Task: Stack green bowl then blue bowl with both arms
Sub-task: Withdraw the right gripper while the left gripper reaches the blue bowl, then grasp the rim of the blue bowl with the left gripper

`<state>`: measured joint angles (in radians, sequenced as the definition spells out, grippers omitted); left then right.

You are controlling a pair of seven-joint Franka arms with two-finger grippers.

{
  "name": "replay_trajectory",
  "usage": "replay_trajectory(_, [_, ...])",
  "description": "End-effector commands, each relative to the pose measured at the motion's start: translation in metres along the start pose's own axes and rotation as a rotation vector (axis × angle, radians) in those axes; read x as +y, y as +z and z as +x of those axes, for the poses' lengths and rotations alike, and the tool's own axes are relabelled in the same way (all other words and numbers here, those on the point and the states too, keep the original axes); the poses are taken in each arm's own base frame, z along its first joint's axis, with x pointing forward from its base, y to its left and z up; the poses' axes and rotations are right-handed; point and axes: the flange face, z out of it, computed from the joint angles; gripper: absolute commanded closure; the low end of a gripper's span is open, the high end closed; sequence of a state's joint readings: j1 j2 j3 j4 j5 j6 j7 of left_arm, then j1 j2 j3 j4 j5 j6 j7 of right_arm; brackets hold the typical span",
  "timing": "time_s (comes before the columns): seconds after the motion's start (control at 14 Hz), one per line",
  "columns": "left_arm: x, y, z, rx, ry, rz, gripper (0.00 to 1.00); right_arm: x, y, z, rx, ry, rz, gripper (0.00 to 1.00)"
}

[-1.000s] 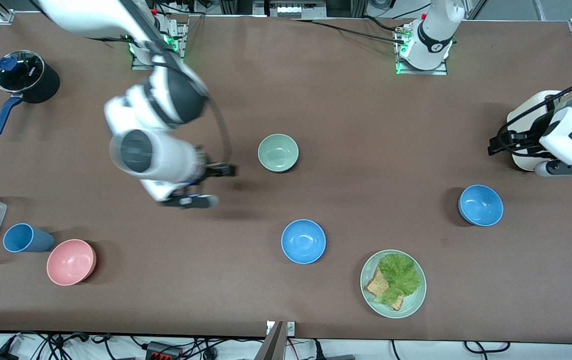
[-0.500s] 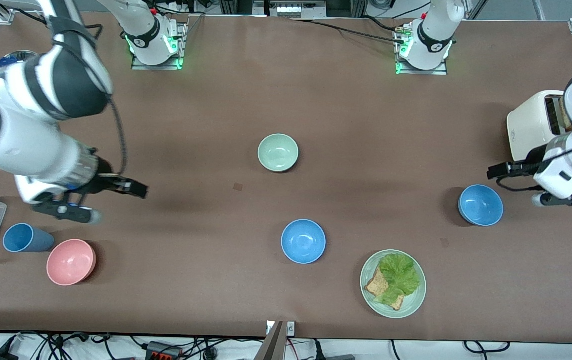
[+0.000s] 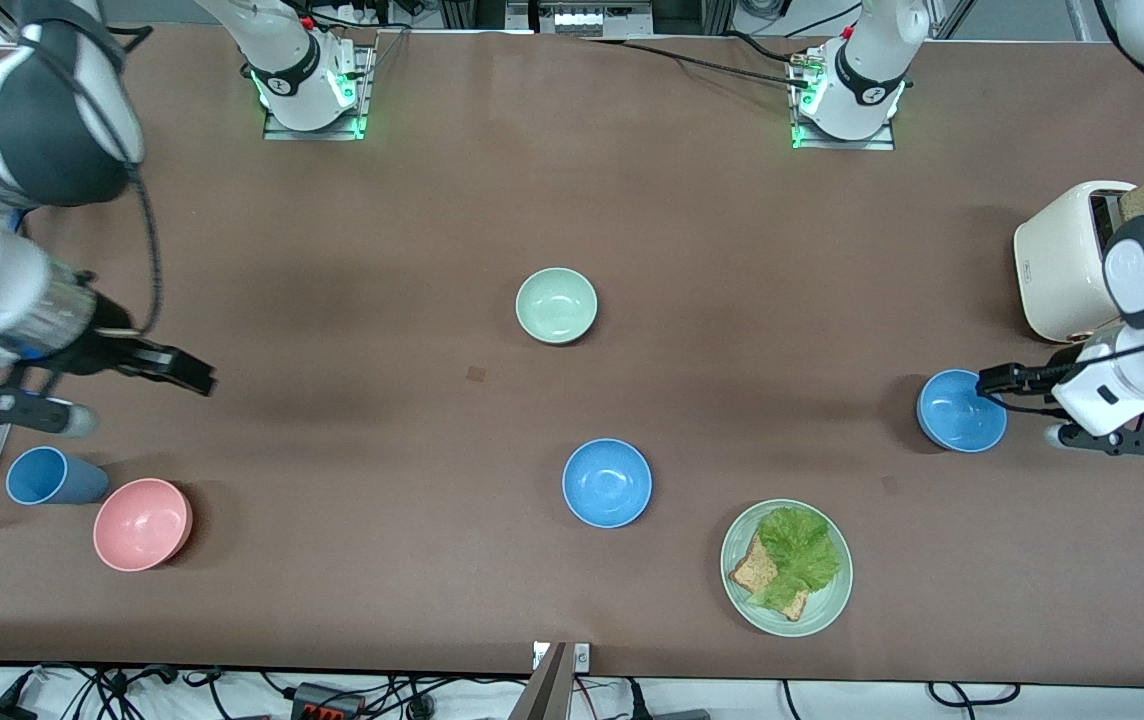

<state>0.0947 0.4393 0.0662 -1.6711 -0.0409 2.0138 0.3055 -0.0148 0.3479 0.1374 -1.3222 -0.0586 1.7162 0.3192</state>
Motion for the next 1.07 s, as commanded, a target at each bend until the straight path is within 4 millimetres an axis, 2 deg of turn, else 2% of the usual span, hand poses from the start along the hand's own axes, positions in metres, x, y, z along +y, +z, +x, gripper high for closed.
replay_trajectory(0.0, [-0.029, 0.031, 0.006, 0.015, 0.089, 0.005, 0.0, 0.066, -0.018, -0.001, -0.012, -0.094, -0.039, 0.0])
replay_trajectory(0.07, [-0.038, 0.044, 0.005, 0.005, 0.08, 0.001, 0.0, 0.08, -0.022, 0.0, -0.013, -0.11, -0.027, 0.0])
replay_trajectory(0.21, [-0.044, 0.061, 0.009, 0.014, 0.075, 0.008, 0.0, 0.091, -0.039, -0.006, -0.002, -0.102, -0.012, 0.0])
replay_trajectory(0.29, [-0.047, 0.069, 0.009, 0.011, 0.072, 0.007, 0.0, 0.096, -0.042, -0.008, -0.009, -0.097, -0.017, 0.0])
replay_trajectory(0.43, [-0.056, 0.085, 0.006, -0.008, 0.062, 0.002, 0.0, 0.098, -0.044, -0.011, -0.023, -0.096, -0.018, 0.0])
replay_trajectory(0.5, [-0.055, 0.088, 0.007, -0.009, 0.069, 0.0, 0.0, 0.101, -0.057, -0.016, -0.004, -0.119, -0.019, 0.0])
replay_trajectory(0.71, [-0.063, 0.098, 0.006, -0.014, 0.099, 0.0, 0.0, 0.103, -0.059, -0.021, -0.021, -0.143, -0.023, 0.0])
replay_trajectory(1.0, [-0.078, 0.121, 0.006, 0.011, 0.158, 0.011, 0.08, 0.105, -0.061, -0.023, -0.022, -0.137, -0.03, 0.0])
